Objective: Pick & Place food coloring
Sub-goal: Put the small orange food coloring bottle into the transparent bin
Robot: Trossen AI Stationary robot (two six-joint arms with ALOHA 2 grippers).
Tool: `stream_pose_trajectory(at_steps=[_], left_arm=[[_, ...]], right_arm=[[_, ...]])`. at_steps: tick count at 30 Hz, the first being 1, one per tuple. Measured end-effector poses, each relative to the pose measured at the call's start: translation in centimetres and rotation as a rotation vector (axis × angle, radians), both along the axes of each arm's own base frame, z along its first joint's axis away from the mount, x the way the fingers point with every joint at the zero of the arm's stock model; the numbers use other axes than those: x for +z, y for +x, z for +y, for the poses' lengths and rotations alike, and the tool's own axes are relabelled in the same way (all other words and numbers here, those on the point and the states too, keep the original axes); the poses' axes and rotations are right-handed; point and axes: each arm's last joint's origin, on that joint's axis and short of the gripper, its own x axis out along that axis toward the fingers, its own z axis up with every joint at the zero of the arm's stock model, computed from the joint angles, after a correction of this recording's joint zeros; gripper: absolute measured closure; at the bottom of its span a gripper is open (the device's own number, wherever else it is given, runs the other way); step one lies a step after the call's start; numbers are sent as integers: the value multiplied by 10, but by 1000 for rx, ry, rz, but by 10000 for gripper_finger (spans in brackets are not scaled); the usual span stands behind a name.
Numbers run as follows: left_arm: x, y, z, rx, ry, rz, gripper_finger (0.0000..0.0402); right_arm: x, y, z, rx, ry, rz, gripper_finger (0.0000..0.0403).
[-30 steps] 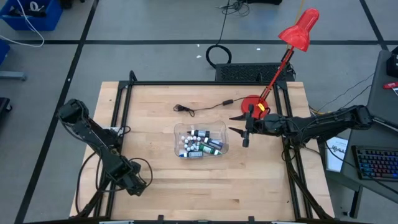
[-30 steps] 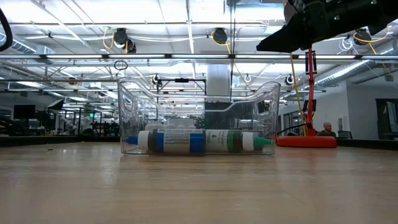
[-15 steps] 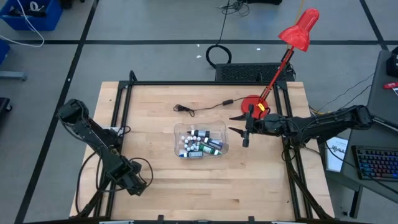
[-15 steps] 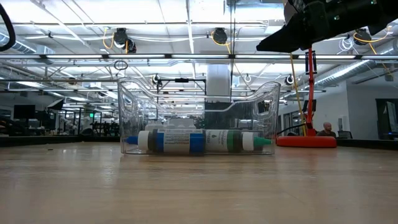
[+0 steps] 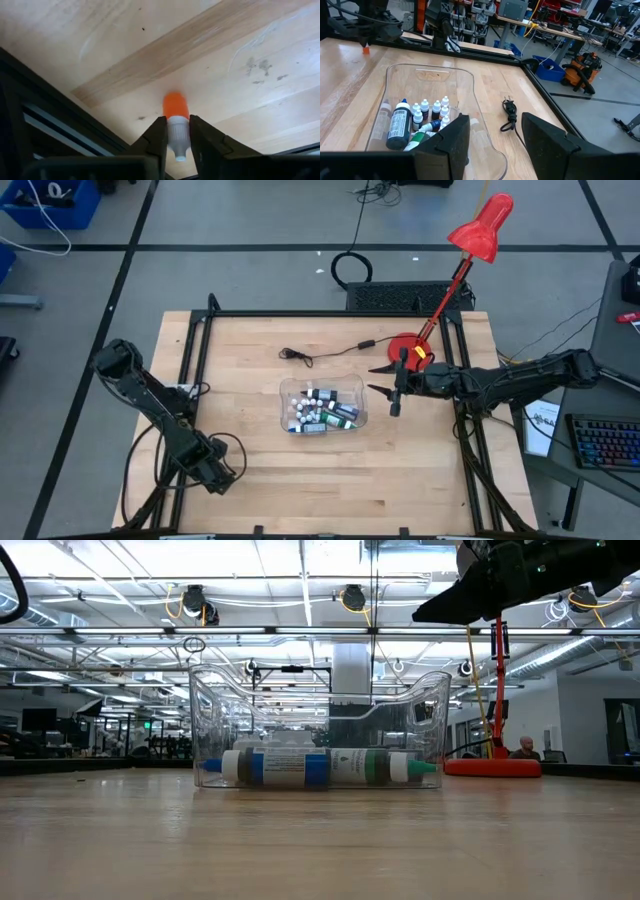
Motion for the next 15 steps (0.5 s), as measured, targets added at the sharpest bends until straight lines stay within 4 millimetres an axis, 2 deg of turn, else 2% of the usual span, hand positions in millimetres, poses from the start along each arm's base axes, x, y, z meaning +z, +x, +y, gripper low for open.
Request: stream_pose_trajectory(at_steps=[3, 9, 15], left_arm=[[0, 0, 0, -21, -5, -7, 353], [0, 5, 5, -58, -8, -36, 356], [0, 7, 7, -81, 8, -59, 390]], right_arm=[[0, 0, 0, 0, 0, 0, 232], [0, 0, 0, 0, 0, 0, 232], [0, 0, 0, 0, 0, -1, 232]])
